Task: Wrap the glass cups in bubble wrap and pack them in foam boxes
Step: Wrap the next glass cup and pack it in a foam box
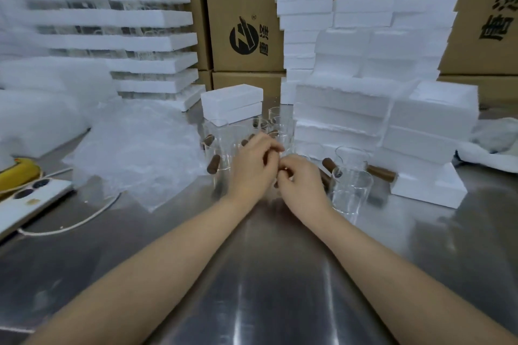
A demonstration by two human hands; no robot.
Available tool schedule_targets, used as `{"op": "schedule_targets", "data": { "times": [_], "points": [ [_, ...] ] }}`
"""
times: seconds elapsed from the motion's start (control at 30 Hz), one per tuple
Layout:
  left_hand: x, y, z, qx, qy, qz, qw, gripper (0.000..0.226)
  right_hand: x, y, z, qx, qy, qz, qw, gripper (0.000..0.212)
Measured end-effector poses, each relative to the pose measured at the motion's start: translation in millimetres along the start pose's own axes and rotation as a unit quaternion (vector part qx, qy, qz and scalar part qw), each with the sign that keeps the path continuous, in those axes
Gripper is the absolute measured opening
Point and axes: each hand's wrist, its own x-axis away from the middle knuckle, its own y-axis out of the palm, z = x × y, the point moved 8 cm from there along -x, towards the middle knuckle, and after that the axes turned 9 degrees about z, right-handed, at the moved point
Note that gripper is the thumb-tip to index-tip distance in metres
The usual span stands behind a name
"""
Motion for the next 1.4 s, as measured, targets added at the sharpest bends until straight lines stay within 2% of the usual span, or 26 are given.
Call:
{"op": "schedule_targets", "data": {
  "times": [0.17, 0.3, 0.5, 0.67, 0.77, 0.83, 0.93, 1.0, 1.1, 1.17, 1.3, 1.4],
  "points": [
    [0, 12, -4, -0.045, 0.003, -0.059, 0.997, 0.019, 5, -9, 4, 0.039, 0.056, 0.032, 0.997, 0.015],
    [5, 18, -10, -0.08, 0.014, -0.105, 0.991, 0.019, 6, -7, 10, 0.08, 0.101, 0.002, 0.992, 0.037],
    [4, 15, -17, -0.082, -0.002, -0.102, 0.991, 0.018, 7, 5, 29, 0.123, 0.171, -0.068, 0.975, 0.07],
    [3, 11, -22, -0.08, -0.033, -0.097, 0.991, 0.028, 5, 3, 26, 0.07, 0.148, -0.032, 0.986, 0.078],
    [3, 5, -20, -0.037, -0.045, -0.082, 0.995, 0.035, 3, -3, 15, 0.035, 0.096, 0.021, 0.995, 0.075],
    [4, 4, -20, 0.043, -0.075, -0.091, 0.992, 0.034, 3, -6, 7, -0.006, 0.063, 0.052, 0.997, 0.073],
    [8, 9, -21, 0.19, -0.147, -0.143, 0.96, 0.042, 6, -1, 2, -0.066, 0.045, 0.066, 0.995, 0.073],
    [12, 15, -19, 0.222, -0.159, -0.173, 0.946, 0.052, 8, 4, 1, -0.089, 0.043, 0.055, 0.994, 0.072],
    [5, 10, -23, 0.231, -0.178, -0.103, 0.951, 0.035, 4, 5, 4, -0.105, 0.059, 0.033, 0.992, 0.067],
    [0, 4, -34, 0.239, -0.216, -0.042, 0.946, 0.031, 2, 1, 4, -0.14, 0.064, 0.034, 0.987, 0.055],
    [-3, -1, -41, 0.269, -0.234, -0.005, 0.934, 0.028, 0, -4, 16, -0.191, 0.122, 0.073, 0.971, 0.036],
    [-4, -3, -41, 0.273, -0.233, 0.004, 0.933, 0.034, 3, 10, 19, -0.174, 0.157, -0.016, 0.972, 0.008]
  ]
}}
